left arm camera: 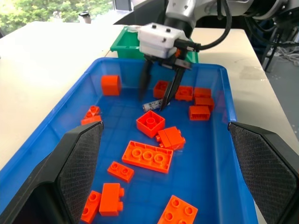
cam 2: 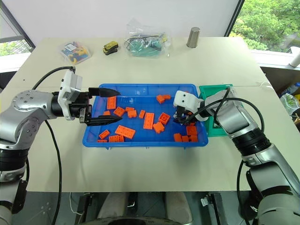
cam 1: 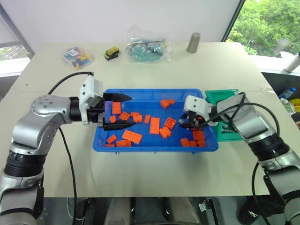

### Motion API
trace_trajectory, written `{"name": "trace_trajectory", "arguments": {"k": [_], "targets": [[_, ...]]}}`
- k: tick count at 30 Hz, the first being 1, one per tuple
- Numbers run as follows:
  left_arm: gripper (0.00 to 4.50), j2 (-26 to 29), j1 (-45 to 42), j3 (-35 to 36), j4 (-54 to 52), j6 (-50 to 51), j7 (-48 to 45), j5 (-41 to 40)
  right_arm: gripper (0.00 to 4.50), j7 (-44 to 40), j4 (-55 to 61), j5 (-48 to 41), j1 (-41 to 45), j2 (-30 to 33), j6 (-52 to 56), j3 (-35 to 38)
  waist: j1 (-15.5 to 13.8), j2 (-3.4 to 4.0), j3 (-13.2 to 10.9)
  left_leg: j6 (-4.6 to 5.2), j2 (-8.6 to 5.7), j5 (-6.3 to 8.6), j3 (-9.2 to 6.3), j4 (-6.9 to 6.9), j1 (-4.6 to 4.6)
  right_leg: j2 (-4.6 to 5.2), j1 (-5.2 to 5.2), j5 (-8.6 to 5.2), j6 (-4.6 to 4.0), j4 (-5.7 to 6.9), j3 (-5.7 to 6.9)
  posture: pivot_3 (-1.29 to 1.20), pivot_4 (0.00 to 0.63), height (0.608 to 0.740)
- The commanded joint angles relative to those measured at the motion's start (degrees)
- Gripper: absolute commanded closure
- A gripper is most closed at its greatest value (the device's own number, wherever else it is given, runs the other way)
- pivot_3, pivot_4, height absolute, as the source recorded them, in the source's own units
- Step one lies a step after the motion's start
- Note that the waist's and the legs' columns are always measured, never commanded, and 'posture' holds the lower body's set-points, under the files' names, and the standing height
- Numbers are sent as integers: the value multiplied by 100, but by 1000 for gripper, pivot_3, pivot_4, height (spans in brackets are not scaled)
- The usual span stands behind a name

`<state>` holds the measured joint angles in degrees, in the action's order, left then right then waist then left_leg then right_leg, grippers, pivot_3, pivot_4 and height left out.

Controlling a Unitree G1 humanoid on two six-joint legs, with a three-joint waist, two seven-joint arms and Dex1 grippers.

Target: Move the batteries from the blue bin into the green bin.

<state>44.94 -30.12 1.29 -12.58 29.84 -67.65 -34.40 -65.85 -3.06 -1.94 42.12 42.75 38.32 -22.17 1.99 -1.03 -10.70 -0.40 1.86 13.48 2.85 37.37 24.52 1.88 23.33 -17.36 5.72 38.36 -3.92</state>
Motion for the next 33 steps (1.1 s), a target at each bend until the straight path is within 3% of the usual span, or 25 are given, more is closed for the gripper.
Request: {"name": "trace_trajectory", "arguments": {"k": [1, 9, 18, 21, 23, 33], "targets": [[0, 44, -129, 155, -61, -69, -2, -34, 2936, -88, 368, -278, 207, -76, 594, 209, 2, 0, 0, 0, 0, 0, 0, 0, 0, 0, 0, 0, 0, 1, 0, 0, 150, 739], [0, 33, -112, 161, -44, -87, 14, -31, 2936, -54, 619, -291, 163, 11, 685, 143, 7, 0, 0, 0, 0, 0, -1, 0, 0, 0, 1, 0, 0, 1, 0, 0, 150, 739], [0, 86, -96, 202, -14, -109, -6, -20, 2936, -228, 1465, -632, -176, 568, 1052, 410, 6, 0, 0, 0, 0, 0, -1, 0, 0, 0, 2, 0, 0, 1, 0, 0, 150, 739], [0, 68, -103, 176, 17, -137, -2, 8, 2131, -201, 1622, -709, -217, 672, 1121, 428, 12, 0, 0, 0, 0, 0, -2, -1, 0, 0, 2, 0, 0, 1, 0, 0, 150, 739], [0, 46, -118, 155, 27, -148, 9, 18, 1219, -188, 1697, -738, -262, 728, 1139, 430, 14, 0, 0, 0, 1, 0, -2, -1, 0, -1, 2, 0, 0, 1, 0, 0, 150, 739], [0, -36, -130, 82, 85, -270, 11, 57, 1219, -74, 1631, -529, -426, 675, 842, -18, 16, 0, 0, 0, 0, 0, -2, 0, 0, 0, 1, 0, 0, 1, 0, 0, 150, 739]]}}
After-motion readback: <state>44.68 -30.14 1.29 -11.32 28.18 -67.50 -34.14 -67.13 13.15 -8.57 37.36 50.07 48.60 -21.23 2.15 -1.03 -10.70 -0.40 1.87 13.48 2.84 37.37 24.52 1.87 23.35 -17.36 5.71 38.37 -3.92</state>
